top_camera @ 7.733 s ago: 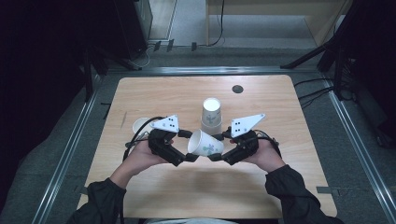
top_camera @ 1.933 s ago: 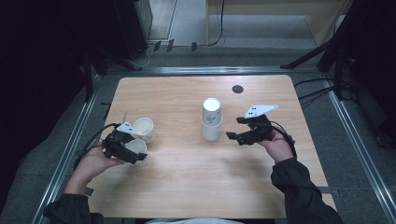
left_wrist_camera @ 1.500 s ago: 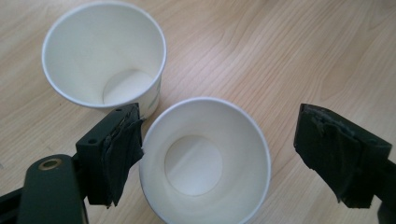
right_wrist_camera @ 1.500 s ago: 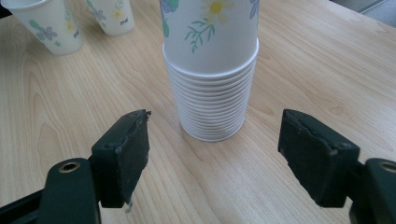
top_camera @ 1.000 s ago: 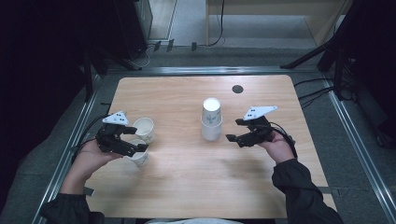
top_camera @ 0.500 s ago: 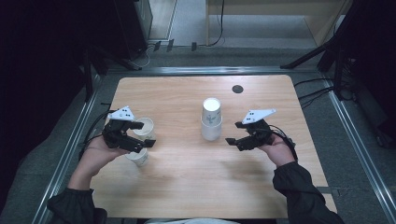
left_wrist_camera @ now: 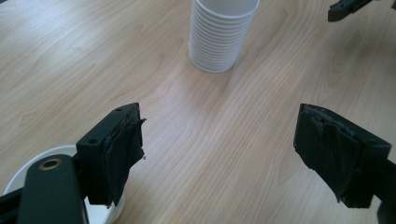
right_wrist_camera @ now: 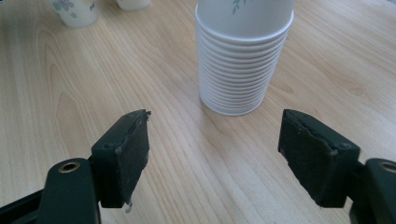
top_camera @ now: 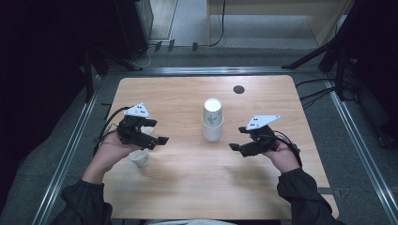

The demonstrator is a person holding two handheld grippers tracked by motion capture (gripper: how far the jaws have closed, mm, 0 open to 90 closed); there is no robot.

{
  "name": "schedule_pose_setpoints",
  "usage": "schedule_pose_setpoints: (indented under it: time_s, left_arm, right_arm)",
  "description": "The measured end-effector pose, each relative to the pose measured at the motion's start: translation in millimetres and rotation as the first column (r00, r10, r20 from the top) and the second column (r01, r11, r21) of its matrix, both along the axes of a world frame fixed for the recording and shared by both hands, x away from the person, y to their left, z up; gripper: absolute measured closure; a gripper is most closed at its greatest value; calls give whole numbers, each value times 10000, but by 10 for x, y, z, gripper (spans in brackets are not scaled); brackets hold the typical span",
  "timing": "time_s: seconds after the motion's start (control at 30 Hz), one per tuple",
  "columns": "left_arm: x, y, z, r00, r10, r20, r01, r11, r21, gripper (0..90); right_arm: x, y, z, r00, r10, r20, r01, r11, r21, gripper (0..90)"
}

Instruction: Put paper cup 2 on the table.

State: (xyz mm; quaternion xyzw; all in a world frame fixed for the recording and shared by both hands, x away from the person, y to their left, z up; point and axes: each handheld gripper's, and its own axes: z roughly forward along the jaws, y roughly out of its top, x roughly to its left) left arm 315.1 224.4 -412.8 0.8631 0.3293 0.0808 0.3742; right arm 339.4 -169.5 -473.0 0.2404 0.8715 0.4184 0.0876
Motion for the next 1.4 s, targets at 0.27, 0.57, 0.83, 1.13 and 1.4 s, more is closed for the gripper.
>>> schedule_pose_setpoints:
  time_s: [0.27, 0.57, 0.83, 1.13, 1.4]
  left_arm:
    - [68, -196, -38, 9999, -53, 111, 53, 10000, 0, 156]
    - [95, -459, -77, 9996, -169, 216, 175, 9995, -258, 156]
    - [55, -737, -166, 9983, -523, 267, 524, 9986, -56, 156]
    - [-7, -943, -244, 9975, -499, 496, 515, 9981, -330, 156]
    - [-43, -1083, -346, 9965, -772, 305, 779, 9967, -209, 154]
  right_arm:
    - [-80, -34, -13, 10000, -25, 76, 25, 10000, -61, 250]
    - [-149, -95, -25, 9998, -195, 21, 195, 9997, -111, 249]
    - [-196, -88, -47, 9999, -108, 6, 108, 9997, -224, 249]
    - [-222, -57, -59, 10000, 24, -33, -25, 9997, -233, 248]
    - [-236, -6, -68, 9998, 210, -69, -212, 9995, -248, 245]
